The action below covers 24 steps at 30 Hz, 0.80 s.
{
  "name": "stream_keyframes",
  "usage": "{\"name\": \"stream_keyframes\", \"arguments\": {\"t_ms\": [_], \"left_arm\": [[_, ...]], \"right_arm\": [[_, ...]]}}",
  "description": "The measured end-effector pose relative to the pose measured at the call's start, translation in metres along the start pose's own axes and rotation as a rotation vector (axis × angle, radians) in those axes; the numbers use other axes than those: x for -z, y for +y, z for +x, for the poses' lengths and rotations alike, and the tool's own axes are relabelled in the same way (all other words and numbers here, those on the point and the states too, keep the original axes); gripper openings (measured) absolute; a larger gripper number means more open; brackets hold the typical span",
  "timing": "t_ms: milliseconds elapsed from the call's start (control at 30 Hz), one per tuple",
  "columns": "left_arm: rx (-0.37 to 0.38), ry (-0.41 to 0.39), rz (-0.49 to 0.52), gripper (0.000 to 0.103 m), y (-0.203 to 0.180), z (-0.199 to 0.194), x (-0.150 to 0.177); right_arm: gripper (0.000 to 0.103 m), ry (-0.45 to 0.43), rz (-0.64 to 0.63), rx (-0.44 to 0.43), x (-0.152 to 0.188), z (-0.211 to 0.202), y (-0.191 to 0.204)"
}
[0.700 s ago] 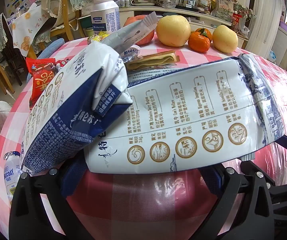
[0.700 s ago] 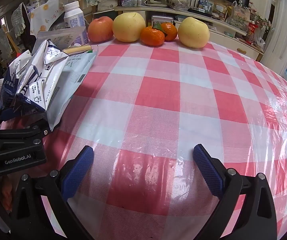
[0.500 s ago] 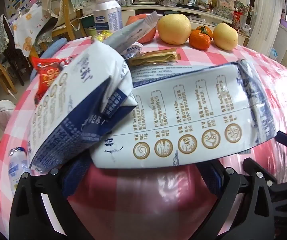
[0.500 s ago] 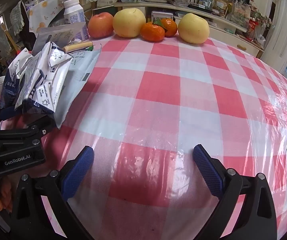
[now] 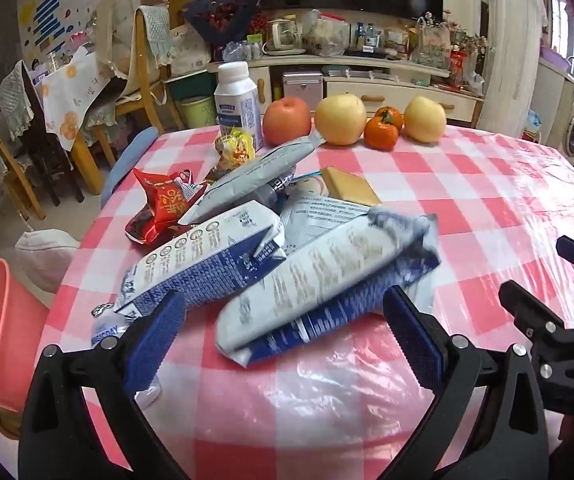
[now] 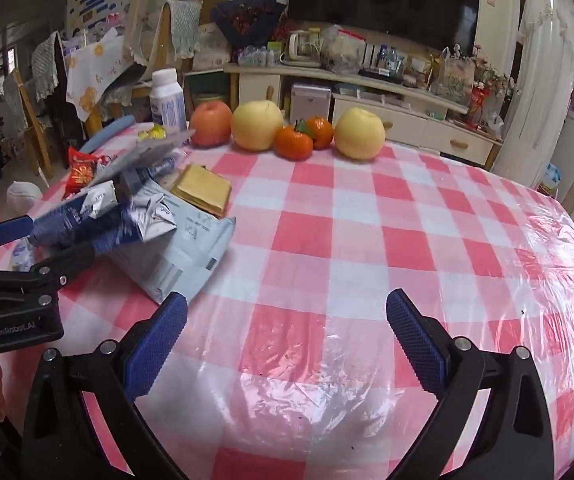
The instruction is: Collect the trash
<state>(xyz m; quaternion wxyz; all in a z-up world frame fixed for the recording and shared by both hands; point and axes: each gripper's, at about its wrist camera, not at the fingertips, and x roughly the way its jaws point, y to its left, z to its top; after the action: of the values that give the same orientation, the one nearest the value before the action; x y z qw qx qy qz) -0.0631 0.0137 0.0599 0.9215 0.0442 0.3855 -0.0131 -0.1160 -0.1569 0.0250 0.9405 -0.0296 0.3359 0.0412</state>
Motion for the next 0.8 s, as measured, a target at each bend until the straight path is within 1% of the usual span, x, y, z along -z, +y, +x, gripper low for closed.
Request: {"name": "stream_keyframes", "arguments": {"t_ms": [100, 367, 567, 633, 800], "left_arm": [[0.016, -0.015, -0.005, 0.100, 0.009, -0.017, 0.003], [0.048, -0.050, -0.032, 0.100, 0.030, -0.053, 0.013], [0.054, -0.087, -0.053, 0.100, 0.046, -0.080, 0.023], [0.050, -0.103, -0.055, 0.100, 0.051, -0.091, 0.026], [0.037, -0.139, -0.062, 0.100, 0.066, -0.116, 0.036]], "right_arm": [[0.098, -0.024, 0.006, 0.000, 0.000, -0.012, 0.004], [0.098, -0.066, -0.017, -0.001, 0.014, -0.038, 0.024], [0.098, -0.127, -0.021, -0.004, 0.024, -0.062, 0.035], [0.098, -0.155, -0.019, -0.003, 0.026, -0.072, 0.039], [0.098, -0.191, -0.018, 0.001, 0.032, -0.090, 0.046]]}}
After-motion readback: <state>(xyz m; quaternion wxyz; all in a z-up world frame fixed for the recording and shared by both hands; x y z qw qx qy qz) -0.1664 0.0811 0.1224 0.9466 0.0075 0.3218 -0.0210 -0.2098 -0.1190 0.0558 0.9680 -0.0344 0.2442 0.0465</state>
